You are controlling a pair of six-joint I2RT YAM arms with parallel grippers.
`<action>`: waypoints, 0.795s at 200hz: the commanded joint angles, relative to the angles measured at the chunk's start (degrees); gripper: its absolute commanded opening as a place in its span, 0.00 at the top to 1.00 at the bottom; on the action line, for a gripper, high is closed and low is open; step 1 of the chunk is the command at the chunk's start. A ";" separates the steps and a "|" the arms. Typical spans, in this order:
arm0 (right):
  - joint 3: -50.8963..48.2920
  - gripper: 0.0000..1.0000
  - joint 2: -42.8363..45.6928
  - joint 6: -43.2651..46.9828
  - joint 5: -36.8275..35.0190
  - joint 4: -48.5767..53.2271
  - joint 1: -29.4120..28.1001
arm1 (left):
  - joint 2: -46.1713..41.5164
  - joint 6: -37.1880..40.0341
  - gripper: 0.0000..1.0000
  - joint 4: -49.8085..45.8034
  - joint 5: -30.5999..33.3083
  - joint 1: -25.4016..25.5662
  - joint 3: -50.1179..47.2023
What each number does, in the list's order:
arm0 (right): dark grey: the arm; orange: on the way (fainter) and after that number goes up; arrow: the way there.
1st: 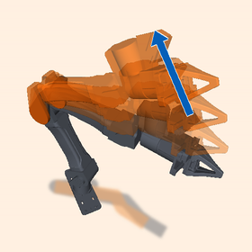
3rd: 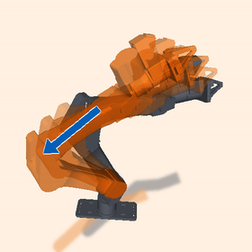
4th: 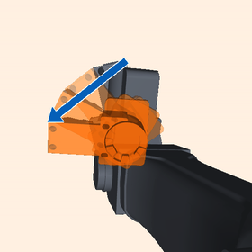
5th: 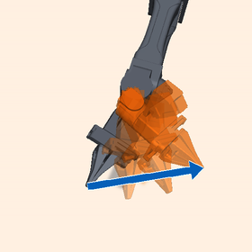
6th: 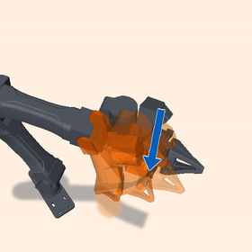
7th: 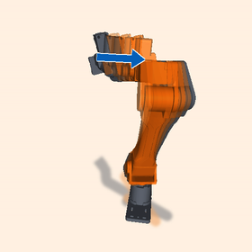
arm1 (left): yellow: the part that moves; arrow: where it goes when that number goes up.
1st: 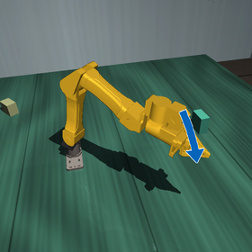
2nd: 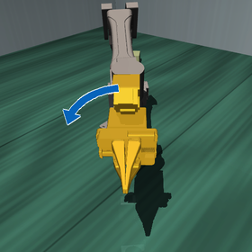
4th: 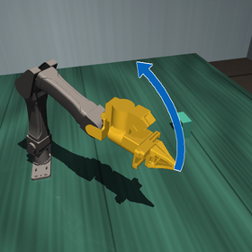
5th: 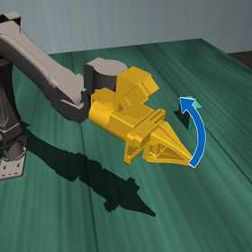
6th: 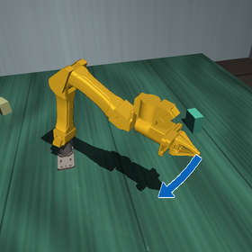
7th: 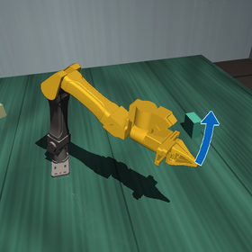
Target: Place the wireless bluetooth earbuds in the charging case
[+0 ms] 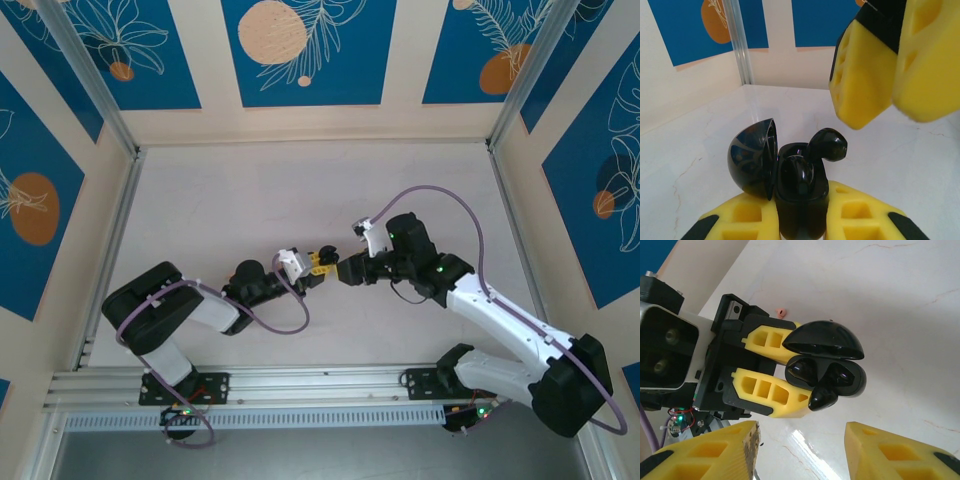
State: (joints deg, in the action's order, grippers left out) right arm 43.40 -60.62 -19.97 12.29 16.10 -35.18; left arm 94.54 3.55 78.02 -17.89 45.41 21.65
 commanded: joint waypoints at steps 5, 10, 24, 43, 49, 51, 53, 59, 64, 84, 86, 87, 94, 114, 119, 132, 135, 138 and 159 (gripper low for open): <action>0.42 0.53 -1.01 -0.78 1.67 -1.37 0.28 | -0.67 0.75 0.84 2.58 -0.37 0.49 0.04; 0.46 0.53 -1.27 -0.84 1.72 -1.62 0.29 | -0.67 0.75 0.84 2.58 -0.37 0.52 0.05; 0.51 0.53 -1.98 -0.64 1.68 -2.24 0.29 | -0.61 0.75 0.84 2.57 -0.51 0.52 0.06; 0.61 0.54 -2.89 -0.64 1.43 -2.87 0.28 | -0.81 0.67 0.84 2.60 -0.57 0.53 0.06; 0.62 0.55 -3.12 -0.62 1.33 -3.04 0.29 | -0.85 0.66 0.84 2.58 -0.58 0.53 0.06; 0.63 0.55 -3.24 -0.63 1.24 -3.08 0.31 | -0.87 0.67 0.84 2.58 -0.64 0.51 0.06; 0.63 0.56 -3.33 -0.63 1.17 -3.13 0.29 | -0.86 0.67 0.84 2.58 -0.65 0.55 -0.05; 0.72 0.56 -3.52 -0.67 1.08 -3.25 0.37 | -0.97 0.65 0.84 2.53 -0.61 0.56 -0.02; 0.72 0.57 -3.75 -0.53 0.90 -3.43 0.37 | -1.01 0.66 0.84 2.60 -0.57 0.53 -0.03; 0.76 0.58 -4.37 -0.60 0.32 -3.70 0.46 | -1.21 0.75 0.84 2.58 -0.59 0.48 -0.12; 0.76 0.58 -4.41 -0.62 0.24 -3.70 0.51 | -1.23 0.80 0.84 2.58 -0.60 0.52 -0.20; 0.78 0.58 -4.46 -0.61 0.21 -3.62 0.53 | -1.30 0.82 0.84 2.58 -0.58 0.54 -0.20; 0.74 0.58 -4.62 -0.54 0.04 -3.53 0.55 | -1.29 0.76 0.84 2.58 -0.57 0.58 -0.21; 0.81 0.59 -4.85 -0.48 -0.60 -3.18 0.73 | -1.58 0.84 0.84 2.58 -0.51 0.55 -0.34; 0.68 0.60 -4.75 -0.58 -0.72 -3.10 0.80 | -1.68 0.84 0.84 2.60 -0.51 0.56 -0.38; 0.53 0.60 -4.77 -0.51 -1.12 -2.98 0.95 | -1.73 0.84 0.84 2.57 -0.52 0.53 -0.38; 0.48 0.60 -4.77 -0.52 -1.23 -2.93 0.98 | -1.71 0.84 0.84 2.58 -0.48 0.49 -0.38; 0.48 0.60 -4.75 -0.54 -1.36 -2.87 1.03 | -1.78 0.84 0.84 2.58 -0.51 0.53 -0.38; 0.20 0.61 -4.70 -0.60 -1.72 -2.83 1.43 | -1.90 0.98 0.84 2.58 -0.65 0.49 -0.31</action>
State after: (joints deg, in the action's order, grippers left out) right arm 43.40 -65.39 -20.14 11.49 13.30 -34.24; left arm 94.52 3.55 78.02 -17.91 45.41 21.65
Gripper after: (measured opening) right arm 0.396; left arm 0.179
